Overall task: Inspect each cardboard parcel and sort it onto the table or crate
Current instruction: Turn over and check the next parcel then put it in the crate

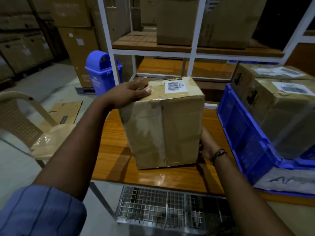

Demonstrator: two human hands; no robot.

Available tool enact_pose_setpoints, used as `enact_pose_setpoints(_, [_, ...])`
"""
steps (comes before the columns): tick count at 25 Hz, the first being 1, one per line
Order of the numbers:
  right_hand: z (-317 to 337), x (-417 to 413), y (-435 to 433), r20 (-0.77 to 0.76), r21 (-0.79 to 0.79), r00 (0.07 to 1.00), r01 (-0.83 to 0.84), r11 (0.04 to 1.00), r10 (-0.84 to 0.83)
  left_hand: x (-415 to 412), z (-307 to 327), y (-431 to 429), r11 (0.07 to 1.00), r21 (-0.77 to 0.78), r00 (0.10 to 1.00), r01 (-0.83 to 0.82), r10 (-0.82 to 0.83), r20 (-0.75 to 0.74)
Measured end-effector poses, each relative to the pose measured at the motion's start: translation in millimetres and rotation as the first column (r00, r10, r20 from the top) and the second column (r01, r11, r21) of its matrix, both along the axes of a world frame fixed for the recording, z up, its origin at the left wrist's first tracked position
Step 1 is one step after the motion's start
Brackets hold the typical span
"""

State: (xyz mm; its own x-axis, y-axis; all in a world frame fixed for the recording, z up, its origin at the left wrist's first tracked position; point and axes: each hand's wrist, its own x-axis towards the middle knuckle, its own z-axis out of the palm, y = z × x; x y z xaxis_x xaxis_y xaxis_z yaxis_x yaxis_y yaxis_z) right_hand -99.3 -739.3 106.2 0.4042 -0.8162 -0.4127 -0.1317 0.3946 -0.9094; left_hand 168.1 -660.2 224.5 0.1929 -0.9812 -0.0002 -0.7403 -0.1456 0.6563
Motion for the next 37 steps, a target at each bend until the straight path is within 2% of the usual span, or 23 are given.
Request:
enact_pose_setpoints(2, [1,-2,-6,0.021,0.014,0.998,0.064,0.998,-0.064,-2,0,-3,1.0,0.007,0.999,0.029,-0.029,0.029])
enact_pose_setpoints(6, [2,-12,-20,0.049,0.053,0.996,0.072,0.996,-0.074,-12,2,-9,0.996,0.028,0.993,0.088,-0.09,0.075])
enact_pose_setpoints(8, [-9,-14,-15,0.064,0.136,0.996,0.056,0.989,-0.066,-8,1,-8,0.997,0.029,0.996,0.07,-0.071,0.059])
enact_pose_setpoints(10, [-27,-15,-5,0.015,0.208,1.0,0.014,0.978,-0.018,-1,-1,-3,0.999,0.032,0.998,0.037,-0.039,0.04])
enact_pose_setpoints(13, [-39,-10,1,-0.018,0.233,1.0,0.001,0.972,0.003,12,0,6,0.999,0.034,1.0,-0.01,0.01,-0.014])
enact_pose_setpoints(15, [-23,-9,1,0.032,0.094,0.999,0.027,0.995,-0.03,18,-2,11,0.995,0.089,0.997,-0.044,0.05,-0.059])
enact_pose_setpoints(16, [-10,-10,-2,-0.007,-0.03,0.999,0.046,0.998,-0.047,19,-4,14,0.994,0.102,0.991,-0.048,0.06,-0.115])
enact_pose_setpoints(18, [11,-15,-11,-0.184,-0.311,0.976,0.051,0.949,-0.113,12,-13,22,0.999,0.034,0.957,-0.007,0.017,-0.29])
enact_pose_setpoints(19, [19,-16,-16,-0.264,-0.423,0.952,0.03,0.905,-0.155,5,-19,24,0.999,-0.041,0.912,0.015,-0.031,-0.409])
enact_pose_setpoints(21, [30,-18,-22,-0.421,-0.558,0.875,-0.043,0.829,-0.239,-1,-32,24,0.988,-0.151,0.783,-0.026,-0.073,-0.618])
enact_pose_setpoints(22, [33,-17,-24,-0.506,-0.596,0.819,-0.104,0.796,-0.272,-5,-37,23,0.986,-0.15,0.729,-0.072,-0.051,-0.683])
enact_pose_setpoints(23, [37,-17,-23,-0.578,-0.624,0.759,-0.173,0.762,-0.301,-6,-44,21,0.985,-0.121,0.715,-0.121,0.002,-0.699])
enact_pose_setpoints(24, [39,-15,-22,-0.633,-0.643,0.702,-0.243,0.727,-0.326,-7,-52,16,0.983,-0.065,0.755,-0.173,0.09,-0.649])
enact_pose_setpoints(25, [41,-12,-20,-0.68,-0.646,0.645,-0.304,0.7,-0.348,-8,-58,10,0.976,0.004,0.835,-0.218,0.188,-0.518])
enact_pose_setpoints(26, [41,-9,-20,-0.724,-0.631,0.588,-0.353,0.69,-0.361,-7,-67,3,0.97,0.049,0.923,-0.238,0.242,-0.301])
enact_pose_setpoints(27, [42,-5,-16,-0.763,-0.607,0.534,-0.397,0.688,-0.364,-10,-72,-2,0.971,0.074,0.972,-0.226,0.23,-0.044])
enact_pose_setpoints(28, [44,0,-13,-0.79,-0.586,0.496,-0.439,0.681,-0.359,-14,-75,-7,0.975,0.078,0.967,-0.207,0.192,0.167])
enact_pose_setpoints(30, [47,14,-9,-0.812,-0.571,0.482,-0.533,0.625,-0.33,-23,-79,-18,0.983,0.072,0.904,-0.166,0.123,0.41])
enact_pose_setpoints(32, [52,30,-11,-0.829,-0.552,0.491,-0.638,0.536,-0.269,-33,-78,-26,0.99,0.093,0.86,-0.105,0.043,0.509])
enact_pose_setpoints(35, [53,51,-12,-0.848,-0.521,0.499,-0.72,0.459,-0.179,-48,-80,-30,0.995,0.096,0.841,-0.041,-0.018,0.54])
enact_pose_setpoints(37, [44,55,-7,-0.845,-0.532,0.489,-0.734,0.422,-0.216,-49,-86,-30,0.997,0.065,0.826,-0.035,-0.008,0.563])
